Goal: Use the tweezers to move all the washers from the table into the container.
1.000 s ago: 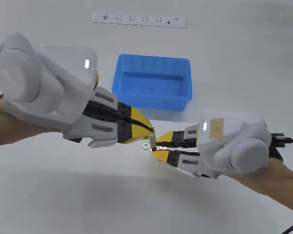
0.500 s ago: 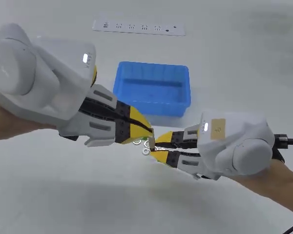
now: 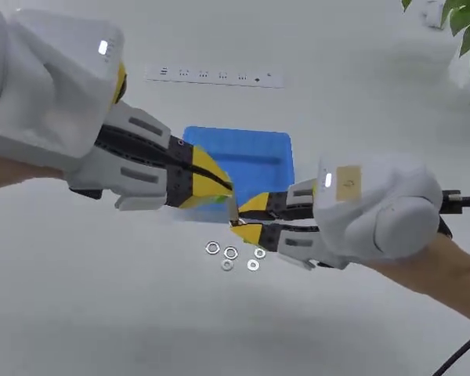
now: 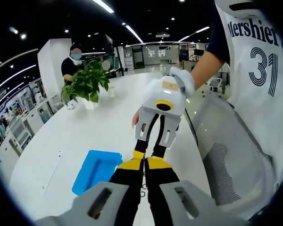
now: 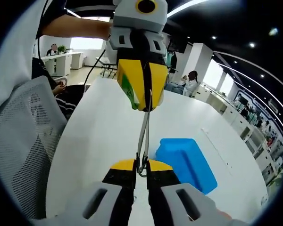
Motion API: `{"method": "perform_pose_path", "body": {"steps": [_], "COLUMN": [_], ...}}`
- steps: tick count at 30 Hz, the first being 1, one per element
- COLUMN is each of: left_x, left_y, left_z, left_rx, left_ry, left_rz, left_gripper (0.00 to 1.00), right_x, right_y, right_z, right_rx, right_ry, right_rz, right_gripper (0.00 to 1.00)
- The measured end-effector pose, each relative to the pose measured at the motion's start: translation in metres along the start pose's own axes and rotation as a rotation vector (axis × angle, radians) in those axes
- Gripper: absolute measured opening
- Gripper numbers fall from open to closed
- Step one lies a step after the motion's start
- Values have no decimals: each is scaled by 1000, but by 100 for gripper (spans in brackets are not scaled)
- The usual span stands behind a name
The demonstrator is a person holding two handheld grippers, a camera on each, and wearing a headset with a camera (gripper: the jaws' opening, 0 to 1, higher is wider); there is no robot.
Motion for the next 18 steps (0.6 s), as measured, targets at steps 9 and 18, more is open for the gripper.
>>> {"method": "perform_pose_path", "body": {"steps": [9, 18], "left_x": [19, 42], "left_y": [12, 22], "left_z": [-6, -7], "left_rx": [-16, -2], "left_ry": [16, 9], "left_rz": [45, 86], "left_gripper": [5, 5], "right_x": [-28, -56], "right_y": [8, 0], "right_z": [-1, 3], "right_rx": [-19, -23], "right_ry": [-46, -82], "right_rz": [-17, -19], "right_gripper": [9, 9]}}
Point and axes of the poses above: the centre of the closed fingertips' face, and the gripper's own axes: z roughly forward along the fingers, x roughly to its left, y roughly out of its top, the point moved 4 cm from there along -z, roughly backward along the fingers, and after that the axes turned 12 degrees about -z, right-handed, at the moved point
